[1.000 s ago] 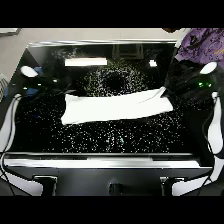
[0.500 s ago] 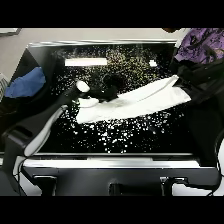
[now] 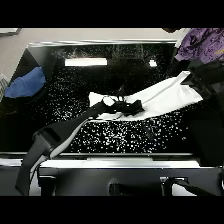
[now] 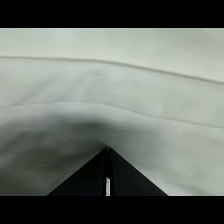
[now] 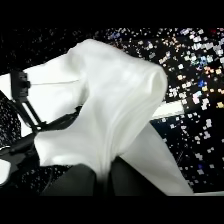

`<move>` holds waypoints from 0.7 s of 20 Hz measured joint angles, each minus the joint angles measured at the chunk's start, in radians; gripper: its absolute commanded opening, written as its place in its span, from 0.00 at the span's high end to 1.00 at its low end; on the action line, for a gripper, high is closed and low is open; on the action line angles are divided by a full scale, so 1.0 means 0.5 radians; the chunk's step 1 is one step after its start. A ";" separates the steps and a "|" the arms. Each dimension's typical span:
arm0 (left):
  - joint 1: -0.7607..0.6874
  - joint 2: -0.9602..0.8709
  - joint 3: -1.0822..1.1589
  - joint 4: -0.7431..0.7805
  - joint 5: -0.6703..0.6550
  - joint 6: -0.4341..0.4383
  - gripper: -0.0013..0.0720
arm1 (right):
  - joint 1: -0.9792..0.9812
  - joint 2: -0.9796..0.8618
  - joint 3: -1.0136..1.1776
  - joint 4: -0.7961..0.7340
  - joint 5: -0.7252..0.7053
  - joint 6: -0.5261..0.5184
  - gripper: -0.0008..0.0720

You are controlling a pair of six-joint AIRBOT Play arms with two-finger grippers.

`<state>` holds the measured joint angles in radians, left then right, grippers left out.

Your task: Fold the clothes and pants, and hang the long-sleeved shirts on hangers.

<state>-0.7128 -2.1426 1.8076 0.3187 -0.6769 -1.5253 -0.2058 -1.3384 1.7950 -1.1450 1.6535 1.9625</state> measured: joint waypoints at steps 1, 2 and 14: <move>-0.029 -0.047 0.068 -0.050 0.002 0.008 0.96 | 0.000 0.019 0.000 -0.011 0.009 0.038 0.96; -0.052 -0.086 0.127 -0.088 0.002 0.011 0.96 | 0.000 0.034 0.001 -0.022 0.014 0.076 0.96; 0.289 0.011 0.330 0.183 -0.434 -0.077 0.96 | 0.072 0.052 -0.005 -0.141 -0.167 0.400 0.96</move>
<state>-0.5682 -2.1368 1.9724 0.4103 -0.8940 -1.5639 -0.1696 -1.3125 1.7927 -1.2156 1.5700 2.1624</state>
